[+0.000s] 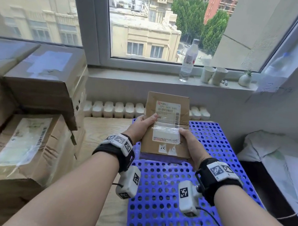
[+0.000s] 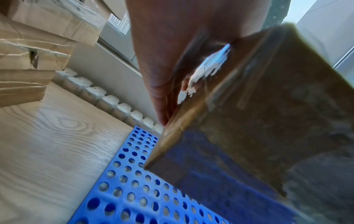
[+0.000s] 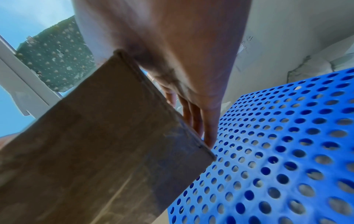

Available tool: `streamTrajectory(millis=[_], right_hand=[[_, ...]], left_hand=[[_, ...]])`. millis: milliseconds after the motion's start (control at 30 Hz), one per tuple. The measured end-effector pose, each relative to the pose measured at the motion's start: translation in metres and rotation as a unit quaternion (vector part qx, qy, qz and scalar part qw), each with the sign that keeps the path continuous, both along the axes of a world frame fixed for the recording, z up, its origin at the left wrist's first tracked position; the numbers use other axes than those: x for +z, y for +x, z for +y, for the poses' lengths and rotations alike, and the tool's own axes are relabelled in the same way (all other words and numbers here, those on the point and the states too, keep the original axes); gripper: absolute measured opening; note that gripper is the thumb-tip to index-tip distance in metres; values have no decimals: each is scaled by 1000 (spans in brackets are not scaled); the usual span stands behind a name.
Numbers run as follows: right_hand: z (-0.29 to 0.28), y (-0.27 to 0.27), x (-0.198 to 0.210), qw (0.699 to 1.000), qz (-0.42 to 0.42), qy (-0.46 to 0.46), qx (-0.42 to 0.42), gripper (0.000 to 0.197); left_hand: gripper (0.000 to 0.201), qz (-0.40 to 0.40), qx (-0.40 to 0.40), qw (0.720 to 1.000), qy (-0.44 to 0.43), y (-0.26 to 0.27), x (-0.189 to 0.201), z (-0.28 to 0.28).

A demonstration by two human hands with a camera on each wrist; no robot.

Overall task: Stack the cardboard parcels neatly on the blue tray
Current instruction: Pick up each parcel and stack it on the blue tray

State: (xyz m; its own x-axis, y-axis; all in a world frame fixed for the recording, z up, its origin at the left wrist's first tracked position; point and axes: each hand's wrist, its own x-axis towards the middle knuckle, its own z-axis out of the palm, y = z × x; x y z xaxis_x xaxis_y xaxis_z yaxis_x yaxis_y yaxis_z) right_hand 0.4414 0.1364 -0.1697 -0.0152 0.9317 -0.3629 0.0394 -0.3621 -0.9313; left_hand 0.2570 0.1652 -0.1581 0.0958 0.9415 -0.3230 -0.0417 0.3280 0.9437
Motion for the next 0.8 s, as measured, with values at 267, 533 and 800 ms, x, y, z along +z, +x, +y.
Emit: streamTrajectory(millis=[267, 533, 800], right_hand=[[51, 1, -20, 998, 0, -56, 9, 34], [93, -9, -53, 993, -8, -112, 49, 33], [122, -12, -82, 978, -89, -178, 59, 39]], left_hand=[[48, 54, -12, 996, -66, 0, -24, 40], [43, 94, -1, 987, -130, -6, -50, 69], [40, 110, 18, 974, -196, -6, -84, 84]])
